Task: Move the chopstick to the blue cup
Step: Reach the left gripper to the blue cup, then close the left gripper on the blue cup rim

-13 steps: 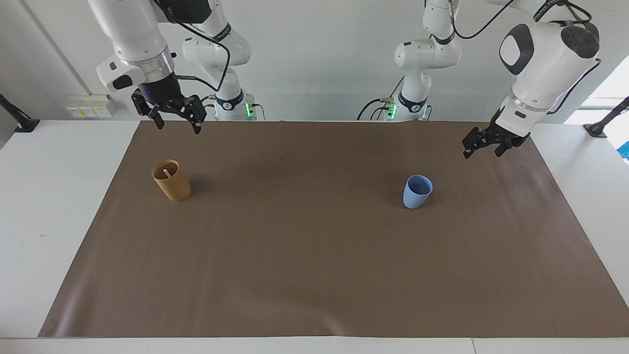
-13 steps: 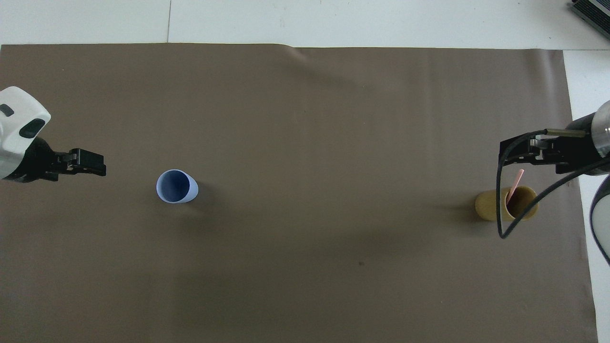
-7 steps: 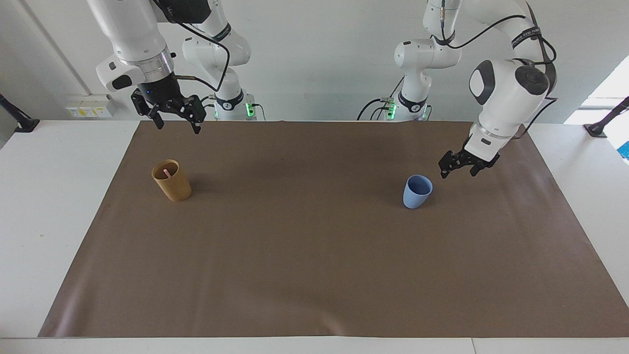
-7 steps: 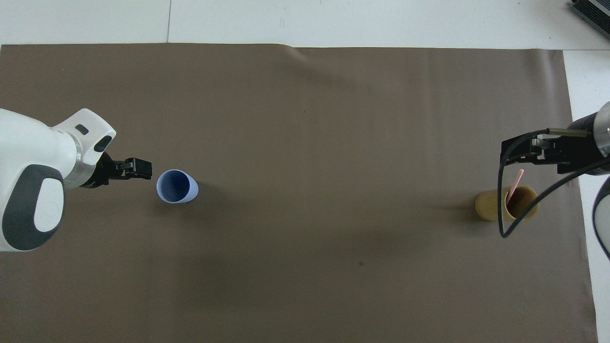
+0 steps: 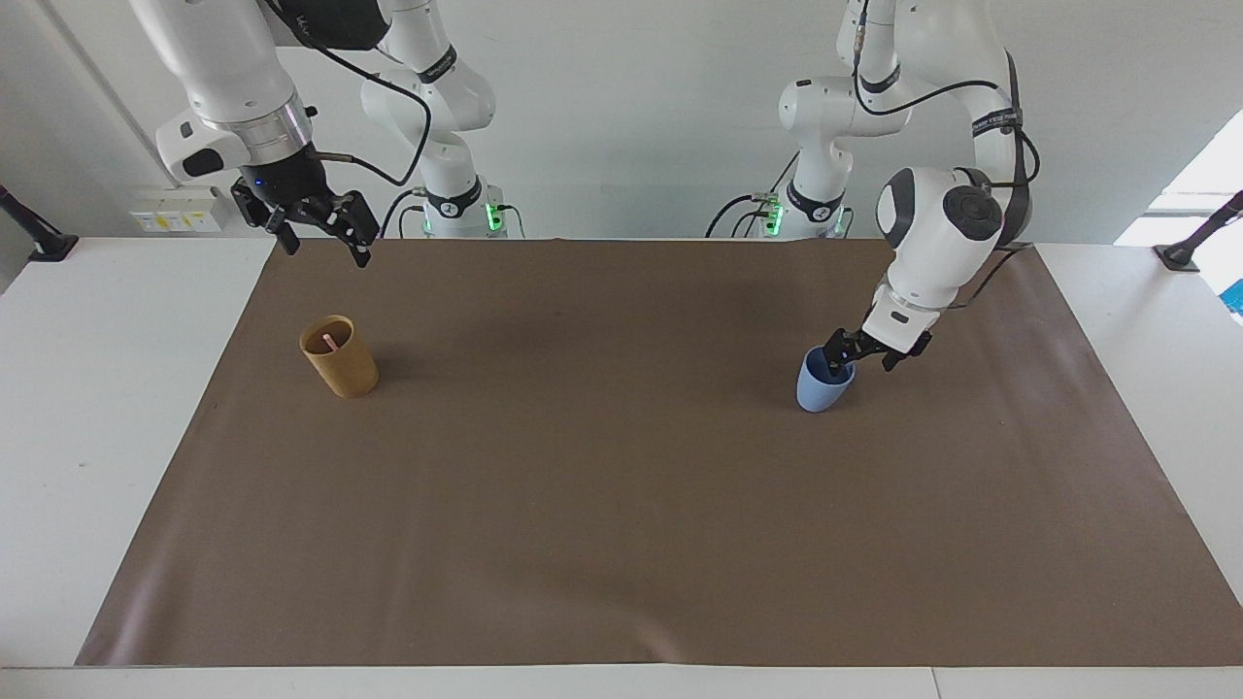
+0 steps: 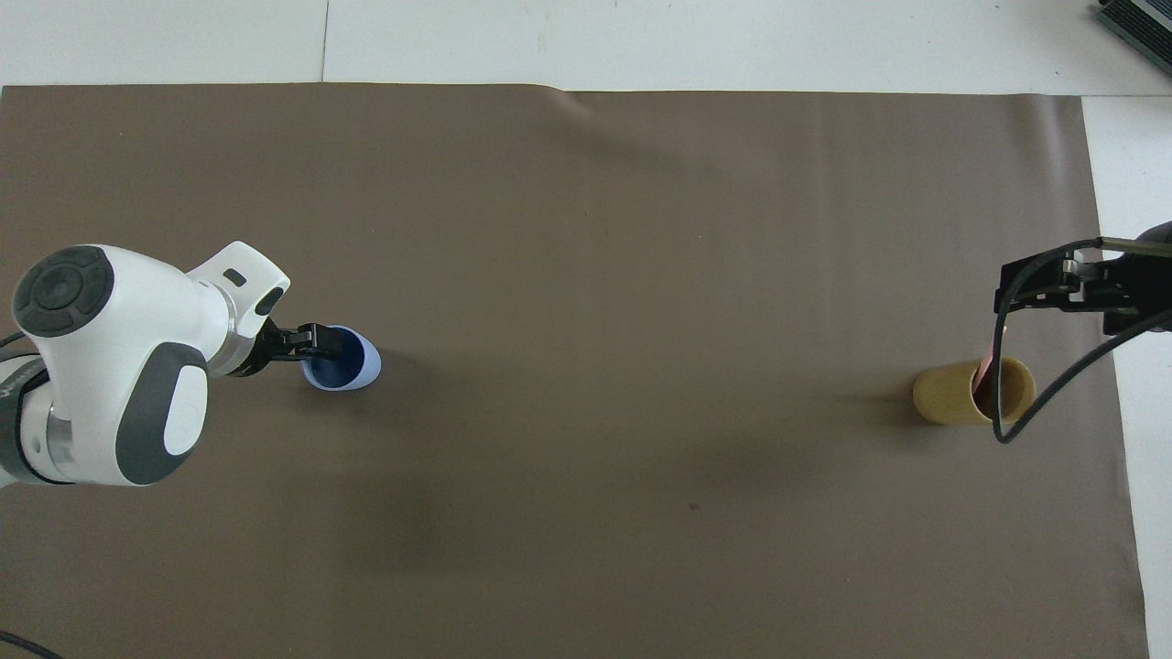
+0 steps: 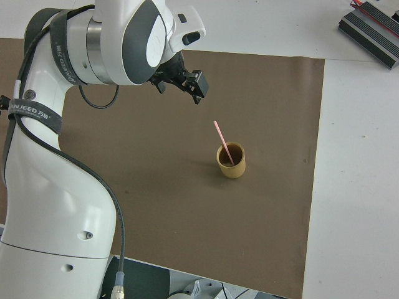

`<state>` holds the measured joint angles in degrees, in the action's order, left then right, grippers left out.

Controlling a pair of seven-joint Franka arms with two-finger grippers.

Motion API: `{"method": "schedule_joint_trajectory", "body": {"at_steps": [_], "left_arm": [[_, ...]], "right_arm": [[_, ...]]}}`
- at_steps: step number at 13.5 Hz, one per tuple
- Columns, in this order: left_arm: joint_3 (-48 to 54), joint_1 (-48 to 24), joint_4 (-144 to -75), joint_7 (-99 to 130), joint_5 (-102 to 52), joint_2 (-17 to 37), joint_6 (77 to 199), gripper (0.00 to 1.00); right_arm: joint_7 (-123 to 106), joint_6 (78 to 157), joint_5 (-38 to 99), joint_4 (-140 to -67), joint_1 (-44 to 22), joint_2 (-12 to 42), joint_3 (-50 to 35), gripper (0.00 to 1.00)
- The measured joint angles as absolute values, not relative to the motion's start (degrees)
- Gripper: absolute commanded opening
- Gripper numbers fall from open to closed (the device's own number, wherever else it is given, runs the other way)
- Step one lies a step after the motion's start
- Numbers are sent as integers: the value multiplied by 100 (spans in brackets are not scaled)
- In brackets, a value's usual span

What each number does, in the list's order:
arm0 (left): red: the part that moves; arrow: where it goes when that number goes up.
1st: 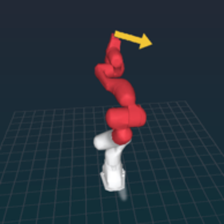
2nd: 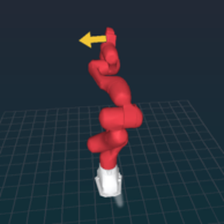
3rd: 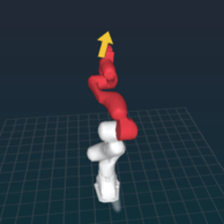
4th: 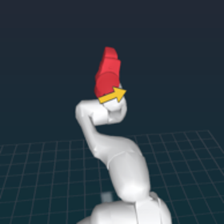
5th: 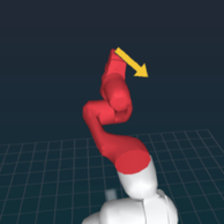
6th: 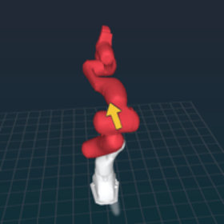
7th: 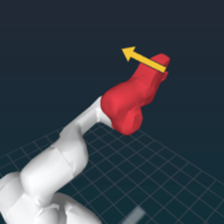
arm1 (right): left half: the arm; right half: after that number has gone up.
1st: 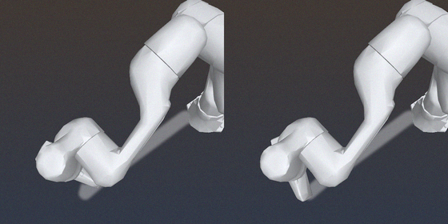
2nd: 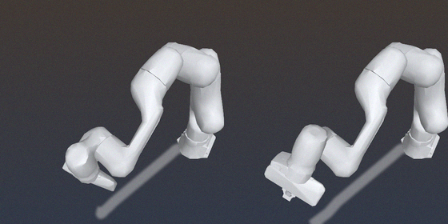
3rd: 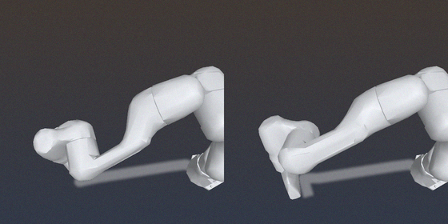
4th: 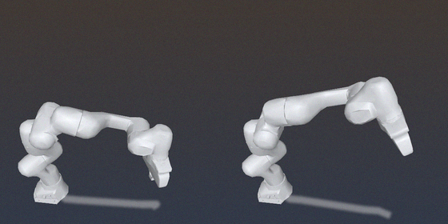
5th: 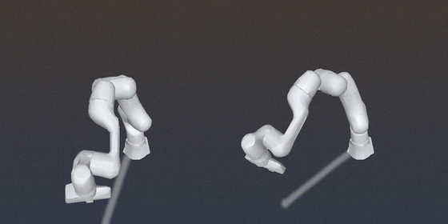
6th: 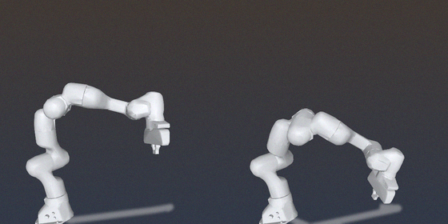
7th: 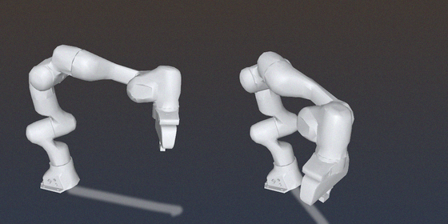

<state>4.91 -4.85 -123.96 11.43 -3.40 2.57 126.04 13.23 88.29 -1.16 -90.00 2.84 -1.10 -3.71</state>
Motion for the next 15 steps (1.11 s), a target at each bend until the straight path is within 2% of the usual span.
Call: {"method": "schedule_joint_trajectory", "body": {"at_steps": [1,2,3,4,5,15], "left_arm": [[490,-485,-12417,1143,-340,257,12608,100],[490,-485,-12436,1143,-340,257,12608,92],[490,-485,-12451,1143,-340,257,12608,61],[490,-485,-12463,1144,-340,257,12609,16],[490,-485,-12473,1157,-340,257,12609,0],[493,-496,-12482,1158,-389,225,12637,0]], "right_arm": [[1323,8829,-116,-9000,284,-110,-371,100],[1323,8829,-116,-9000,284,-110,-371,100],[1323,8829,-116,-9000,284,-110,-371,100],[1323,8829,-116,-9000,284,-110,-371,100],[1323,8829,-116,-9000,284,-109,-371,100],[1281,8829,-116,-9002,295,-104,-370,100]]}}
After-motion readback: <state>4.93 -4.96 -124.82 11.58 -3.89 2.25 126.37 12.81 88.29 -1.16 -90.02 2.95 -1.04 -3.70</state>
